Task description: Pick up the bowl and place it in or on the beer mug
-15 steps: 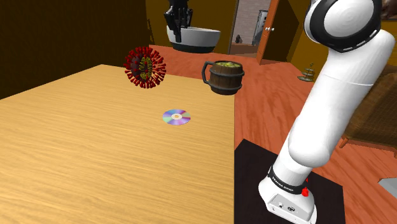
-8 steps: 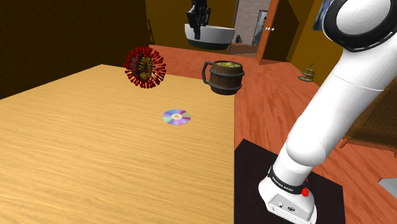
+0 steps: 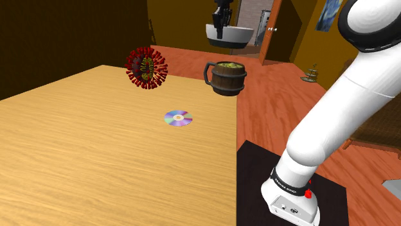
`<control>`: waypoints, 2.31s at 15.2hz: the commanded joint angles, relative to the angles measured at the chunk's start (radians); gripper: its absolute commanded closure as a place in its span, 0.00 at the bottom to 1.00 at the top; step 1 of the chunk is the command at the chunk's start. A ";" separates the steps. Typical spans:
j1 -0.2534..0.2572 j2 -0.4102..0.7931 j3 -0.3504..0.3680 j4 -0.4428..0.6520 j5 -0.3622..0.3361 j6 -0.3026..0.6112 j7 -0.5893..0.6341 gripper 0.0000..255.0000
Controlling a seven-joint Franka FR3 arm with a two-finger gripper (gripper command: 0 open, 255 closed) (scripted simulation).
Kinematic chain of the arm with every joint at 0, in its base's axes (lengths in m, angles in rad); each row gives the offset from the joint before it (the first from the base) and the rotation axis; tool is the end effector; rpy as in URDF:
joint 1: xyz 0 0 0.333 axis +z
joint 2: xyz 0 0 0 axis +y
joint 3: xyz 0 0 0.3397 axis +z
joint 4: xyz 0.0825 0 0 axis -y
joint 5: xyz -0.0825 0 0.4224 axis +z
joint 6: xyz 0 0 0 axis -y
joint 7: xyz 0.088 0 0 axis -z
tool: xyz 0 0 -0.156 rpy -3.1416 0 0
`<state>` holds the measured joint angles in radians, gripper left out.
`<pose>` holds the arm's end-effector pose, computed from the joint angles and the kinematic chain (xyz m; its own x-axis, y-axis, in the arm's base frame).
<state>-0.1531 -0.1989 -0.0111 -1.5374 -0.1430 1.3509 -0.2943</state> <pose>0.4846 -0.1058 0.7066 0.9950 0.0963 -0.0257 0.0989 -0.9859 0.1349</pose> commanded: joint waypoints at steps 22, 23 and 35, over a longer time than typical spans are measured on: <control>-0.003 -0.091 -0.011 -0.310 -0.001 0.220 0.016 1.00; -0.003 -0.091 -0.011 -0.310 -0.001 0.220 0.016 1.00; 0.001 -0.048 0.001 -0.136 0.002 0.088 0.013 0.00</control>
<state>-0.1524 -0.2525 -0.0116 -1.6881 -0.1415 1.4495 -0.2817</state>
